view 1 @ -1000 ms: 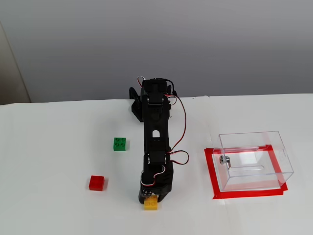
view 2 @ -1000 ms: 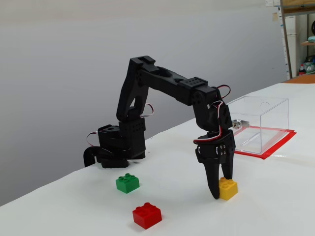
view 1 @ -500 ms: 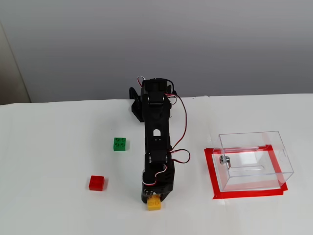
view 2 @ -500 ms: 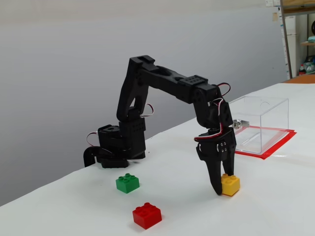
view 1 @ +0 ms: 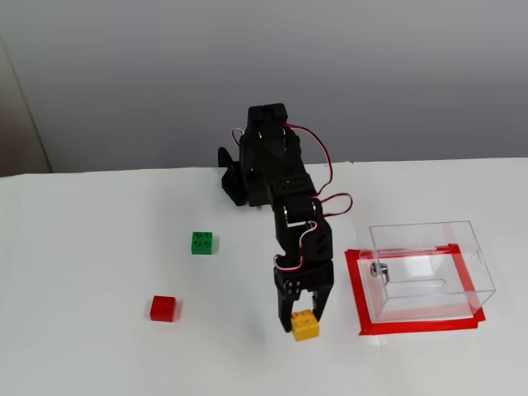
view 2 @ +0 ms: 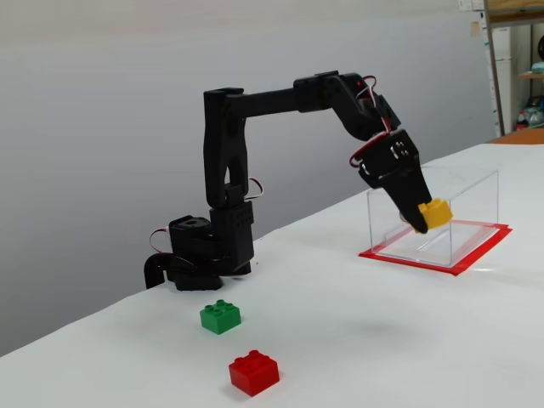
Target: Pick the yellow lego brick and place it into the transparent box
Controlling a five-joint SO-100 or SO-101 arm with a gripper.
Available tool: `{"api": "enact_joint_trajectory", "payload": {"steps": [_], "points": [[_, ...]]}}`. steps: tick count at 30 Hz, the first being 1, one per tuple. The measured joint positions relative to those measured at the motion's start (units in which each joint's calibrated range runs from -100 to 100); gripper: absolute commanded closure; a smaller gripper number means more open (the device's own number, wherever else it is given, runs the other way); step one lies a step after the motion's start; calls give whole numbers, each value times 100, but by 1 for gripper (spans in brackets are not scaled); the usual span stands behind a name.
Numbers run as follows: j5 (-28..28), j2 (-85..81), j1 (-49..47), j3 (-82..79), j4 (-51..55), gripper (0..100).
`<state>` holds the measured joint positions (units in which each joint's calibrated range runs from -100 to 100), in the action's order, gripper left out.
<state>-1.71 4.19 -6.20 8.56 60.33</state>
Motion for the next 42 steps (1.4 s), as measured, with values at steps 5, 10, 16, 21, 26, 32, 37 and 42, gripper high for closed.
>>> {"api": "enact_joint_trajectory", "payload": {"steps": [5,10,16,21,26,32,37,42], "points": [[0,-600,-1079,0,0,91],[10,-905,-2051,0,0,91],[0,-930,-3259,0,0,91],[0,-930,-4060,0,0,91],[15,-930,-4562,0,0,90],[15,-930,-4658,0,0,90],[15,-930,-4658,0,0,90],[15,-930,-4658,0,0,90]]}}
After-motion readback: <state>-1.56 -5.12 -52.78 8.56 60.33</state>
